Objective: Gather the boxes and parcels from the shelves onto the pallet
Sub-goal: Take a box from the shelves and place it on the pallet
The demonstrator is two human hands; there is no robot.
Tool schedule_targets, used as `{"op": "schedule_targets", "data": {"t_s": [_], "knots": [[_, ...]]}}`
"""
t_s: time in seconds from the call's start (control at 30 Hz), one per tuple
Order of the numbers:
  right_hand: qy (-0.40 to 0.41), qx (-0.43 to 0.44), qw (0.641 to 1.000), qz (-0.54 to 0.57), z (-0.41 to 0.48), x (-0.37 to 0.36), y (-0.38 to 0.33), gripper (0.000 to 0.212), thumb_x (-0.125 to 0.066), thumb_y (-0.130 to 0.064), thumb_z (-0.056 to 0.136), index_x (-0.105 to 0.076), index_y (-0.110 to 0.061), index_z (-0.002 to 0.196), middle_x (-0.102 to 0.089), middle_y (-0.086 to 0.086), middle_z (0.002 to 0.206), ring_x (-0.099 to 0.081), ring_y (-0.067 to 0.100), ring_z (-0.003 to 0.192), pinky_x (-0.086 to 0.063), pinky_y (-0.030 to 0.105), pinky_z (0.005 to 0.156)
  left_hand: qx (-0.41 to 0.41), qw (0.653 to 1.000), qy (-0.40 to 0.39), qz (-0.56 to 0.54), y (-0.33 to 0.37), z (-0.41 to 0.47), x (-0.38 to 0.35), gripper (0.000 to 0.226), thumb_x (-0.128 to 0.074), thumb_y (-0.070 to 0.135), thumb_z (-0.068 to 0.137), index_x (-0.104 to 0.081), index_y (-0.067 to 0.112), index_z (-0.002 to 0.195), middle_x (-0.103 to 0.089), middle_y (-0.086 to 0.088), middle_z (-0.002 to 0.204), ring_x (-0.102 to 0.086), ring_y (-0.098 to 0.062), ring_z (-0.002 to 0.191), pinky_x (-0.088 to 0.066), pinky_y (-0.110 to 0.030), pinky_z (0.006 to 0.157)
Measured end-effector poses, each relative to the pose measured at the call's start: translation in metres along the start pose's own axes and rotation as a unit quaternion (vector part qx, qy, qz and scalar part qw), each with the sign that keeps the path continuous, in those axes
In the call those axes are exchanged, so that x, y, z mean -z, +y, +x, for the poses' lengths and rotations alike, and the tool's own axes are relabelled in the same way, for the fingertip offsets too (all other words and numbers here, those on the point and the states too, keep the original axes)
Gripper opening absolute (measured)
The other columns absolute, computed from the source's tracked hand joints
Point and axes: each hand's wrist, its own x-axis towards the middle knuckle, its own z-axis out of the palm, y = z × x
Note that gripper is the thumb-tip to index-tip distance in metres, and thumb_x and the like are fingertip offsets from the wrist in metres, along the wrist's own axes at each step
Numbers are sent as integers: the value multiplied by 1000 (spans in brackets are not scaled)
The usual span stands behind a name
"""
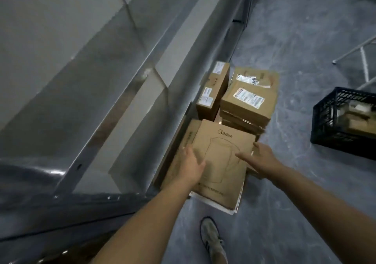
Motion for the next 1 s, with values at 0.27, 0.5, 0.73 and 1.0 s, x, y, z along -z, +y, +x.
{"op": "schedule_targets", "data": {"t_s": [0.27,0.5,0.73,1.0], "knots": [[25,-153,974,168,68,-79,85,93,-78,-27,78,-14,-21,146,-40,8,145,-41,32,133,-36,54,109,78,994,-51,-53,-67,107,-27,56,-60,37,90,-40,19,139,-55,0,128,-52,-21,119,-43,-37,97],[-28,-184,946,264,61,-92,109,79,-79,-31,74,-35,-25,140,-57,3,129,-55,27,117,-42,56,104,101,989,10,-109,-77,87,-42,63,-66,47,85,-44,23,139,-58,4,128,-52,-8,104,-41,-24,87],[-75,-125,957,251,-9,-22,84,64,-74,-31,77,-44,-25,133,-61,0,122,-58,24,108,-48,44,86,113,973,39,-200,-54,-34,-30,60,-67,41,86,-45,20,137,-59,1,127,-56,-9,102,-44,-21,83],[-190,72,966,161,-160,43,2,67,-75,-31,77,-43,-33,136,-50,3,135,-58,27,113,-49,52,97,115,900,270,-323,-2,-269,1,36,-72,40,82,-57,23,110,-65,6,104,-60,-5,91,-46,-23,69]]}}
